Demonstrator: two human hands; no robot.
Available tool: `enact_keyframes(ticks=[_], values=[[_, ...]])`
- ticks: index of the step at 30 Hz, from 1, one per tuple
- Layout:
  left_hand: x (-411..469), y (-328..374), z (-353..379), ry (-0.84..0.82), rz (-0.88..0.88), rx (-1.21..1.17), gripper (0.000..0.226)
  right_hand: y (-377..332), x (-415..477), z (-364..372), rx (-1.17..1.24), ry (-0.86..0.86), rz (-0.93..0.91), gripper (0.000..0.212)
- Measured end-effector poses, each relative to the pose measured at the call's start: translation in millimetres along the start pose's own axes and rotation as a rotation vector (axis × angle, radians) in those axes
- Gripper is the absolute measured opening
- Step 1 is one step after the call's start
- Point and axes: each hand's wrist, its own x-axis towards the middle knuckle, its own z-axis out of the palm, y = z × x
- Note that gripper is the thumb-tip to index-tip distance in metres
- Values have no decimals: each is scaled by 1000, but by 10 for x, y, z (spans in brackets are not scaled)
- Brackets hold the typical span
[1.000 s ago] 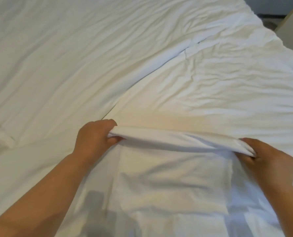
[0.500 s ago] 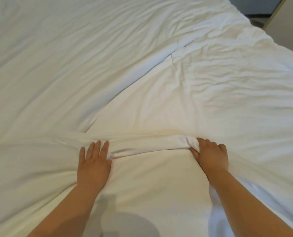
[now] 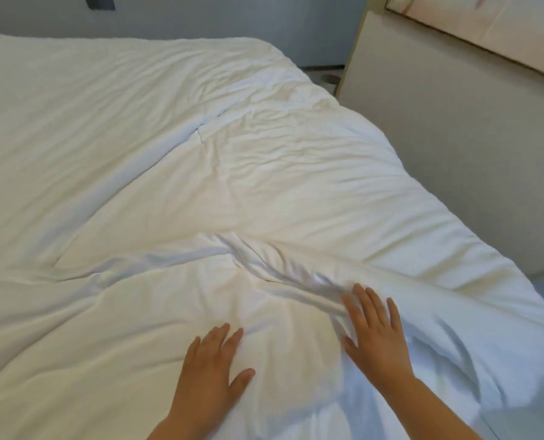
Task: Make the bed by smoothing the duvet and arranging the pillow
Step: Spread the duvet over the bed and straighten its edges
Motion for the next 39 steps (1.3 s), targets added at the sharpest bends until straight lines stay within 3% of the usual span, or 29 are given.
enact_keyframes(ticks=[2, 5, 7, 12, 15, 17, 19, 22, 25, 28, 30, 33, 34, 36, 38, 39], values=[[-61, 287, 169, -21, 72, 50, 63, 322, -447, -23, -54, 28, 89, 71], [-268, 689, 367, -83, 124, 58, 52, 746, -1035, 36, -106, -32, 250, 92], [-421, 882, 553, -100, 128, 43, 61, 901, -1309, -43, -110, -182, 400, 105], [-499, 1463, 585, -39, 174, 102, 59, 1438, -1525, -79, 85, -470, 675, 84], [-104, 2060, 614, 86, 297, 184, 64, 1812, -1420, 113, 183, -473, 676, 89], [296, 2561, 768, 124, 395, 219, 100, 2018, -1270, 340, 235, -508, 657, 96], [719, 3010, 1001, 156, 447, 278, 118, 2197, -1168, 565, 200, -373, 552, 103], [1229, 3469, 1269, 65, 415, 387, 140, 2644, -1220, 829, 235, -309, 371, 91], [1506, 3630, 1388, 117, 376, 411, 116, 3154, -1360, 959, 203, -156, 232, 106], [1584, 3654, 1412, 302, 425, 438, 64, 3563, -1370, 1007, 226, -15, 195, 79], [1661, 3696, 1365, 329, 447, 388, 47, 3720, -1284, 925, 389, -68, 242, 64], [1862, 3820, 1207, 275, 480, 352, 48, 3967, -1062, 533, 494, -283, 287, 51], [1947, 3880, 1126, 265, 485, 334, 45, 4069, -933, 378, 551, -353, 332, 52], [2130, 3990, 977, 294, 496, 287, 30, 4303, -744, 108, 612, -449, 247, 62], [2335, 4091, 830, 352, 502, 227, 10, 4544, -464, -191, 589, -431, 200, 68], [2461, 4149, 735, 366, 483, 185, 18, 4655, -298, -339, 552, -427, 199, 63]])
